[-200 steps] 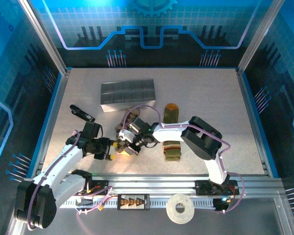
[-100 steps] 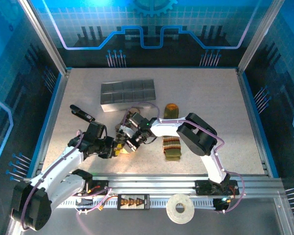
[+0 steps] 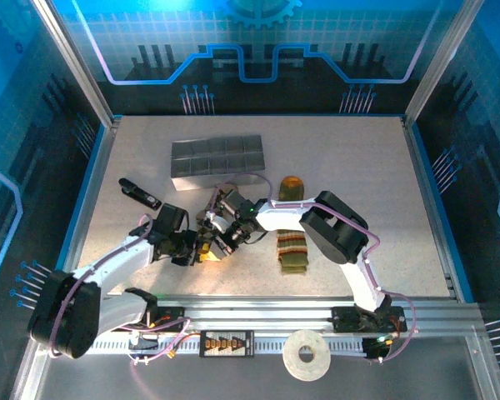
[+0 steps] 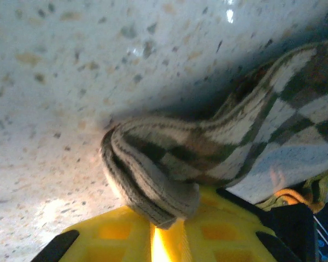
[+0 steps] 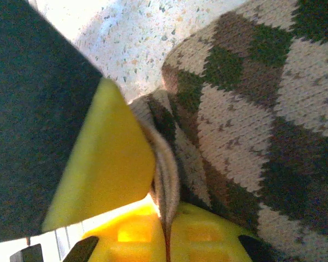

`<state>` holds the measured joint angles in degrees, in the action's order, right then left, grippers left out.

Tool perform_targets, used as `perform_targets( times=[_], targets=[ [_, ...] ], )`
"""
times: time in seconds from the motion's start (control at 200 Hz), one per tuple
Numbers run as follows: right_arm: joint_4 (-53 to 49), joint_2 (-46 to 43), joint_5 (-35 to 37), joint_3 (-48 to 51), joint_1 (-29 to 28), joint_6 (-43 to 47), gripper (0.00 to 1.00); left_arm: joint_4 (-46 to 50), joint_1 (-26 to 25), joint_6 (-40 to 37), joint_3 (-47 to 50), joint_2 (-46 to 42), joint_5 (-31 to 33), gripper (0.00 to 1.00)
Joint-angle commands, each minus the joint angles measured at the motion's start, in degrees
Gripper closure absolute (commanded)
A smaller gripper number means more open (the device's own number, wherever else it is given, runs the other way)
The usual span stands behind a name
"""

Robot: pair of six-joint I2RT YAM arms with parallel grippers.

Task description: Roll the socks

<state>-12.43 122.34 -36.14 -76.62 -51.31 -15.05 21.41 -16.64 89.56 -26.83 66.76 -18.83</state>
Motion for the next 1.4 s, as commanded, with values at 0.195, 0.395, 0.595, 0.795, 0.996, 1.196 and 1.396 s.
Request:
perform_targets(
  times=[0.195, 0.395, 0.595, 0.795, 0.996, 1.196, 1.396],
  targets=[
    [-2.9, 1.8, 0.3, -0.1, 0.5, -0.3, 0.96, -1.8, 3.1, -5.2, -2.4, 6.6, 3.3, 0.83],
    [-2.5, -1.0, 3.4, 1.2, 0.0, 3.0, 0.73, 2.1, 3.1, -6.6, -2.8, 11.7, 3.1, 0.89],
    [-0.2, -9.1, 9.3, 6.2, -1.2, 11.3, 0.54, 6.2, 3.4, -7.1, -3.2, 12.3, 4.5, 0.88],
    [15.5, -23.7, 23.0, 22.7, -4.7, 27.5, 0.48, 7.1, 3.6, -8.4, -4.7, 13.8, 4.5, 0.88],
    [25.8, -26.5, 42.7, 30.1, -13.6, 50.3, 0.39, 8.3, 3.7, -9.8, -6.4, 15.6, 3.8, 0.88],
    [29.7, -21.9, 48.3, 26.9, -17.0, 60.3, 0.44, 9.2, 4.0, -10.7, -7.3, 16.9, 3.5, 0.88],
    [28.2, -16.4, 49.5, 22.5, -17.9, 60.7, 0.56, 9.5, 4.5, -11.8, -8.0, 18.4, 3.0, 0.88]
  ],
)
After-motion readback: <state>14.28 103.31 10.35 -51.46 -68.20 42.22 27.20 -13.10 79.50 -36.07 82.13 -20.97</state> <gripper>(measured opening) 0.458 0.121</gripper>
